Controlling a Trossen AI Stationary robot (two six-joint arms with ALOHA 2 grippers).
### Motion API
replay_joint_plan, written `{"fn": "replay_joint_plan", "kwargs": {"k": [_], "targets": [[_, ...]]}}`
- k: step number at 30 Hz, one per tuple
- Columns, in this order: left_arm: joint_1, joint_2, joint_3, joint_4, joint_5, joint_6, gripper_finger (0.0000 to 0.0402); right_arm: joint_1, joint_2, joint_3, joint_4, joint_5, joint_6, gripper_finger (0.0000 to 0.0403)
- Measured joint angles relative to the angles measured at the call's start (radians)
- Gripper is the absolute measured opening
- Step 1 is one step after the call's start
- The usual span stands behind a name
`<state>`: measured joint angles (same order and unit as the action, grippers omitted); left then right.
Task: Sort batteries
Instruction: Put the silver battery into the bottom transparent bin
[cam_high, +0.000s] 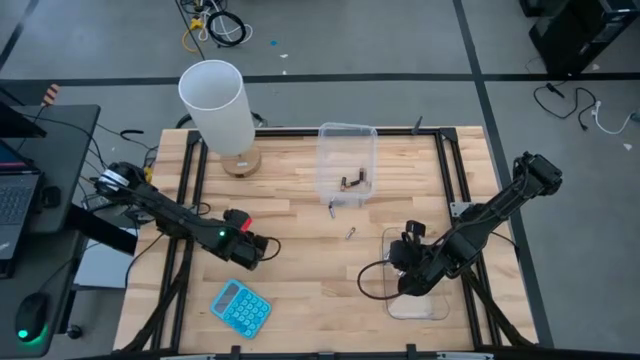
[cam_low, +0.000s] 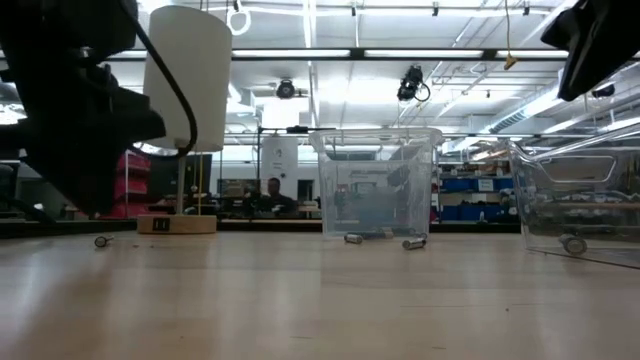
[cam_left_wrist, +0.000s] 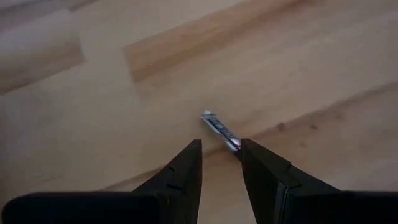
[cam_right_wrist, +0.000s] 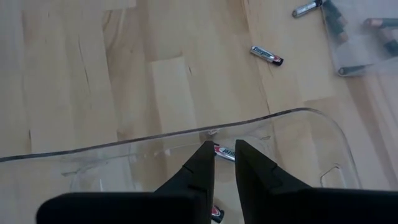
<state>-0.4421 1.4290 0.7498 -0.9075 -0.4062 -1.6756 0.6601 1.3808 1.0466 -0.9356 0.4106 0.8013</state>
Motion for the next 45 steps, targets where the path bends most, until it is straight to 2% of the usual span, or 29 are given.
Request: {"fn": "replay_joint_plan", "kwargs": {"k": [20, 27, 45], "targets": [[0.019, 0.143, -0.001, 0.037, 0.001, -0.034, 0.0113, 0.0, 0.0, -0.001, 0.008, 0.001, -0.02, 0.005], [0.019, 0.149, 0.0, 0.042, 0.003, -0.033, 0.0113, 0.0, 0.0, -0.001, 0.008, 0.001, -0.019, 0.0048], [0.007, 0.135, 0.001, 0.037, 0.11, 0.032, 0.0113, 0.0, 0.0, -0.001, 0.019, 0.011, -0.019, 0.0046]]}}
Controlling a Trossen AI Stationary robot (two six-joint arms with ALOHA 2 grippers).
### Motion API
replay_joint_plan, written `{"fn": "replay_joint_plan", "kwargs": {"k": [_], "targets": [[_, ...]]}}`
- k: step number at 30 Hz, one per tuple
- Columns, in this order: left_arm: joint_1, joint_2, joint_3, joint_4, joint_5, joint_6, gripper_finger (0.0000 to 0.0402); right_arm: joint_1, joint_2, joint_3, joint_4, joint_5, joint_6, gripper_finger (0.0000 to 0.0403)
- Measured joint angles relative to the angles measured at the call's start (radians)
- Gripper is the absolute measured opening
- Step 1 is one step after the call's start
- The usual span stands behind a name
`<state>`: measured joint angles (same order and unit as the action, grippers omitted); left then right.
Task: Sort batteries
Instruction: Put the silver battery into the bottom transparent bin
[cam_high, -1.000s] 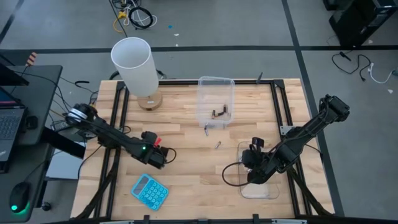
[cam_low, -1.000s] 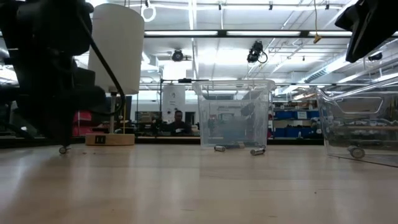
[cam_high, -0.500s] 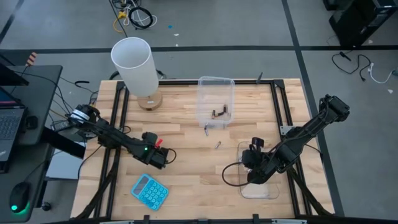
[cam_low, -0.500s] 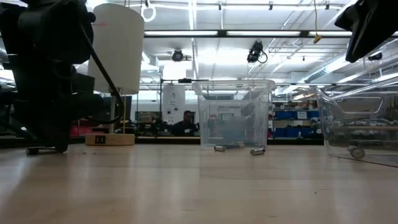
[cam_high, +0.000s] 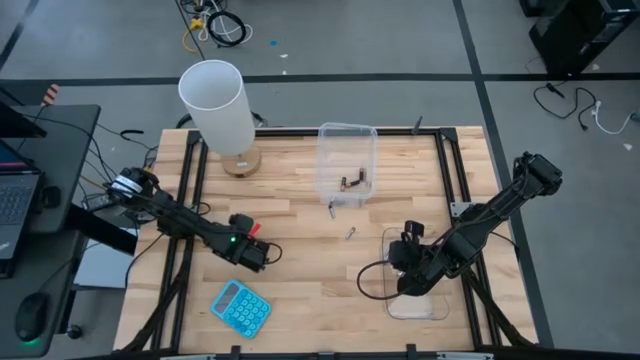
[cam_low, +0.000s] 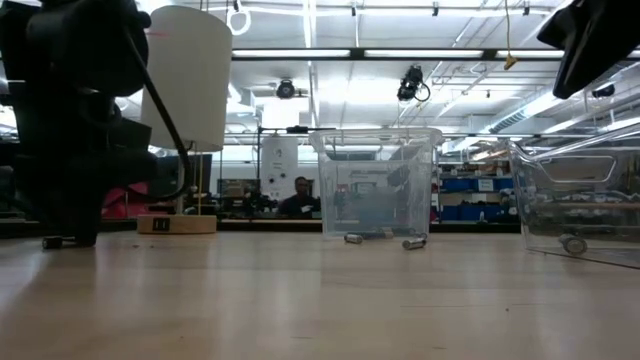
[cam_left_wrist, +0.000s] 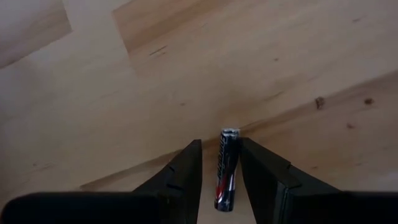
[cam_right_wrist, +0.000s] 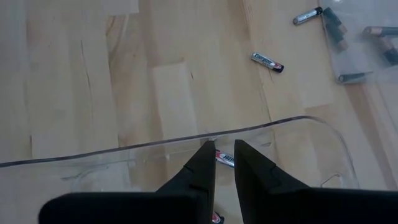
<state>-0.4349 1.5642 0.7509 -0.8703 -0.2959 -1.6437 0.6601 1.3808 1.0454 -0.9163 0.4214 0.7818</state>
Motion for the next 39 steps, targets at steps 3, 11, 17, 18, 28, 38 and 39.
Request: {"fn": "replay_joint_plan", "kwargs": {"k": [3, 11, 17, 18, 28, 38, 39], "targets": [[-0.008, 0.0, 0.0, 0.002, 0.005, 0.025, 0.0104, 0.0, 0.0, 0.0, 0.0, 0.004, 0.0, 0.0046], [-0.013, -0.002, 0.002, 0.002, 0.024, 0.046, 0.0016, 0.0, 0.0, 0.0, 0.0, 0.004, 0.0, 0.0046], [-0.013, -0.002, 0.002, 0.0, 0.017, 0.09, 0.0011, 0.0, 0.0, 0.0, 0.0, 0.004, 0.0, 0.0046], [-0.014, -0.002, 0.003, 0.0, 0.011, 0.094, 0.0011, 0.0, 0.0, 0.0, 0.0, 0.004, 0.0, 0.0046], [-0.02, 0.002, 0.096, -0.065, -0.094, 0.205, 0.0, 0.0, 0.0, 0.0, 0.005, 0.033, 0.001, 0.0046], [-0.032, 0.002, 0.184, -0.008, -0.138, 0.349, 0.0006, 0.0, 0.0, 0.0, 0.007, 0.051, 0.0, 0.0046], [-0.04, 0.002, 0.194, 0.037, -0.139, 0.405, 0.0009, 0.0, 0.0, 0.0, 0.008, 0.051, 0.0, 0.0046]]}}
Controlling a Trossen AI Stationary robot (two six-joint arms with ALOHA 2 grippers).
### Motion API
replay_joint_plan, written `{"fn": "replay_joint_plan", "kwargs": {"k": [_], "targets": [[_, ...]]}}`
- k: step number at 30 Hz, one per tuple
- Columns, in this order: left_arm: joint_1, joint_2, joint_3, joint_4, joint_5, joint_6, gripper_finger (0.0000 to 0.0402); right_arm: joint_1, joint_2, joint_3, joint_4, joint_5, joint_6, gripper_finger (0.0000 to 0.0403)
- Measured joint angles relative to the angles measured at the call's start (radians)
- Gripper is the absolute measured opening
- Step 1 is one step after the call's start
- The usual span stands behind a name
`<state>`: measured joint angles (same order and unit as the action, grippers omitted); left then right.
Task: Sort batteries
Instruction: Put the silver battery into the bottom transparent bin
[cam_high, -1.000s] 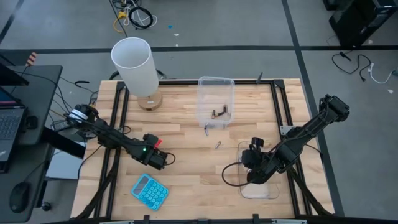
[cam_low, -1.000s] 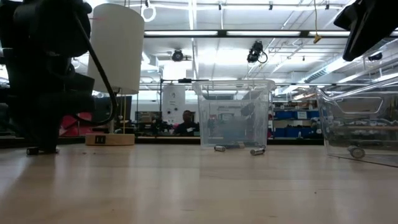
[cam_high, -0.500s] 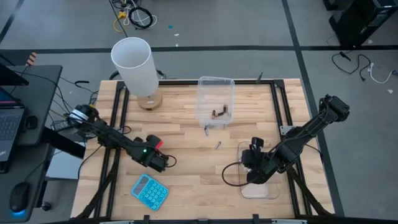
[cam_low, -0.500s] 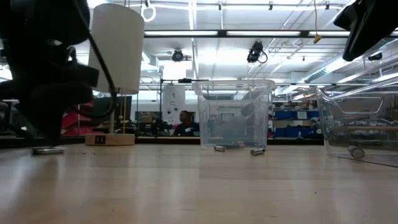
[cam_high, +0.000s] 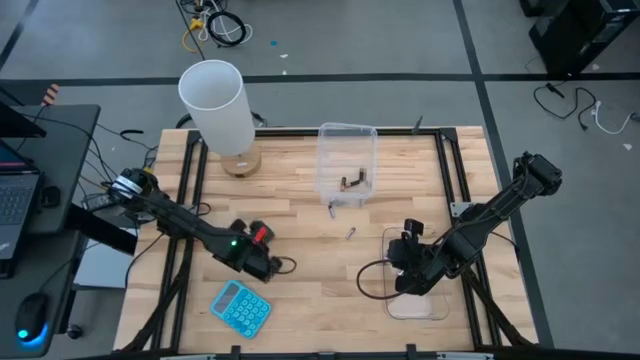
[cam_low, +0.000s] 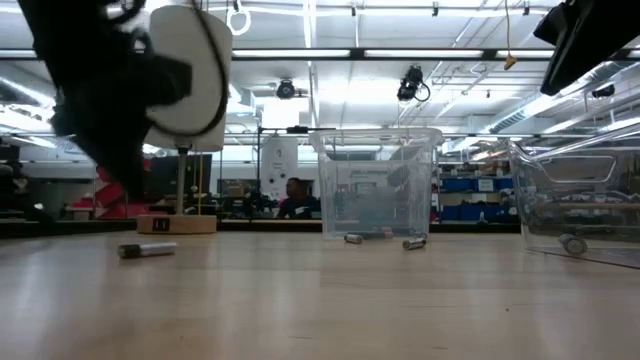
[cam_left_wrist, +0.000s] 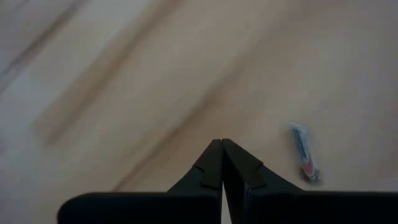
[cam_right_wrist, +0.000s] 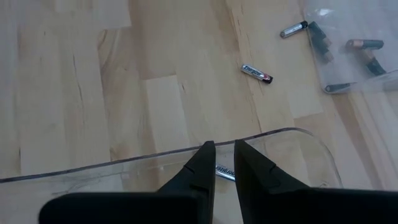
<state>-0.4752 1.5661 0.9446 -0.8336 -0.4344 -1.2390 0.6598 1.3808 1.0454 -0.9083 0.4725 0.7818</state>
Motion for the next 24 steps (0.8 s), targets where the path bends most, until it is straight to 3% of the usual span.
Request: {"fn": "replay_joint_plan", "kwargs": {"k": [4, 11, 16, 24], "targets": [[-0.035, 0.0, 0.024, 0.191, 0.001, 0.278, 0.0015, 0.0, 0.0, 0.0, 0.032, 0.0, -0.014, 0.0046], [-0.099, -0.001, 0.026, 0.463, 0.086, 0.745, 0.0016, -0.005, 0.014, 0.0, 0.276, 0.0, -0.215, 0.0045], [-0.108, 0.005, 0.026, 0.526, 0.095, 0.803, 0.0016, -0.033, 0.057, 0.0, 0.43, -0.007, -0.341, 0.0035], [-0.121, 0.024, 0.026, 0.562, 0.068, 0.823, 0.0017, -0.089, 0.208, 0.0, 0.614, -0.178, -0.483, 0.0004]]}}
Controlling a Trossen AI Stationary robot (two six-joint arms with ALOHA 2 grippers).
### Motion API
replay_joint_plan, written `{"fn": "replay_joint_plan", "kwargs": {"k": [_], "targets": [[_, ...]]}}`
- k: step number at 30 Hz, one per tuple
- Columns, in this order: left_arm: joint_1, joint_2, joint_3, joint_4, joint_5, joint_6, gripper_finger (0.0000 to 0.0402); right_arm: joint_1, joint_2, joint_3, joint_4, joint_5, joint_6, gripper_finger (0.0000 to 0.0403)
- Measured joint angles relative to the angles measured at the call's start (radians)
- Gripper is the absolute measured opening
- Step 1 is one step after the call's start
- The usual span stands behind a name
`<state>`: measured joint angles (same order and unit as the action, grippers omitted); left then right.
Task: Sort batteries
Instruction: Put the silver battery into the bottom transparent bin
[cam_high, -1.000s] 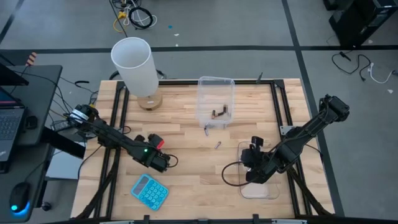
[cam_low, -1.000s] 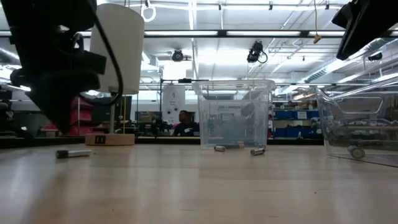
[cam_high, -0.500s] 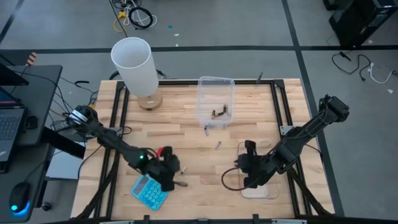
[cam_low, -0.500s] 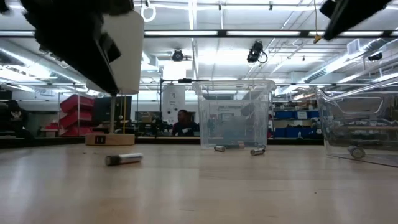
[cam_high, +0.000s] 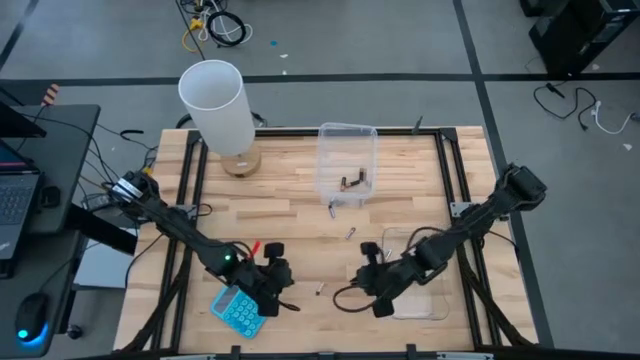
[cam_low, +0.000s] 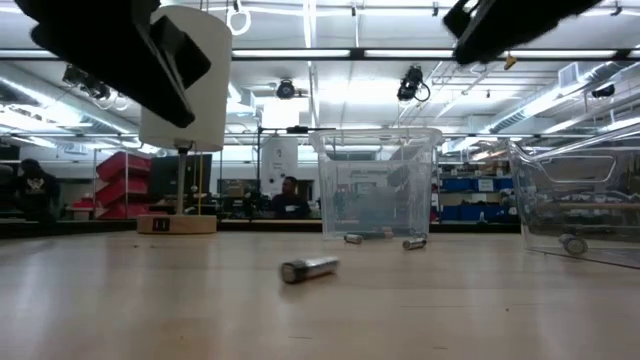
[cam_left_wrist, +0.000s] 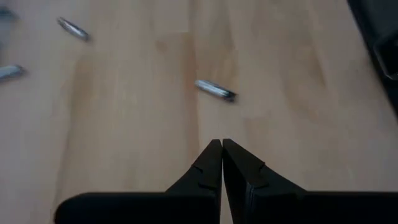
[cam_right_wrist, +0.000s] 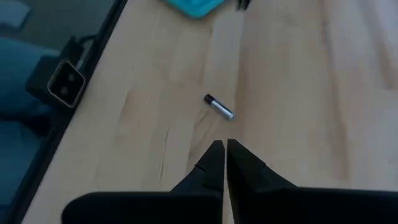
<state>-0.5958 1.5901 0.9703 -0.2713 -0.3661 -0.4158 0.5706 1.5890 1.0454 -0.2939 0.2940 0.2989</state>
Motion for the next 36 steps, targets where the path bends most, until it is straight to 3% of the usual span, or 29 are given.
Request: {"fn": "replay_joint_plan", "kwargs": {"k": [5, 16, 20, 27, 36], "targets": [[0.0, 0.016, 0.0, 0.031, -0.078, 0.022, 0.0017, -0.026, 0.082, 0.0, 0.092, -0.089, -0.022, 0.0002], [0.0, 0.08, 0.0, 0.112, -0.082, 0.051, 0.0017, -0.048, 0.243, 0.001, 0.16, -0.314, -0.101, 0.0], [0.0, 0.136, 0.0, 0.214, -0.063, 0.092, 0.0017, -0.048, 0.286, 0.003, 0.16, -0.37, -0.108, 0.0], [0.0, 0.219, 0.0, 0.333, -0.021, 0.109, 0.0017, -0.048, 0.306, 0.003, 0.128, -0.381, -0.095, 0.0], [0.0, 0.236, 0.0, 0.396, -0.021, 0.109, 0.0017, -0.042, 0.224, 0.003, 0.122, -0.274, -0.1, 0.0]]}}
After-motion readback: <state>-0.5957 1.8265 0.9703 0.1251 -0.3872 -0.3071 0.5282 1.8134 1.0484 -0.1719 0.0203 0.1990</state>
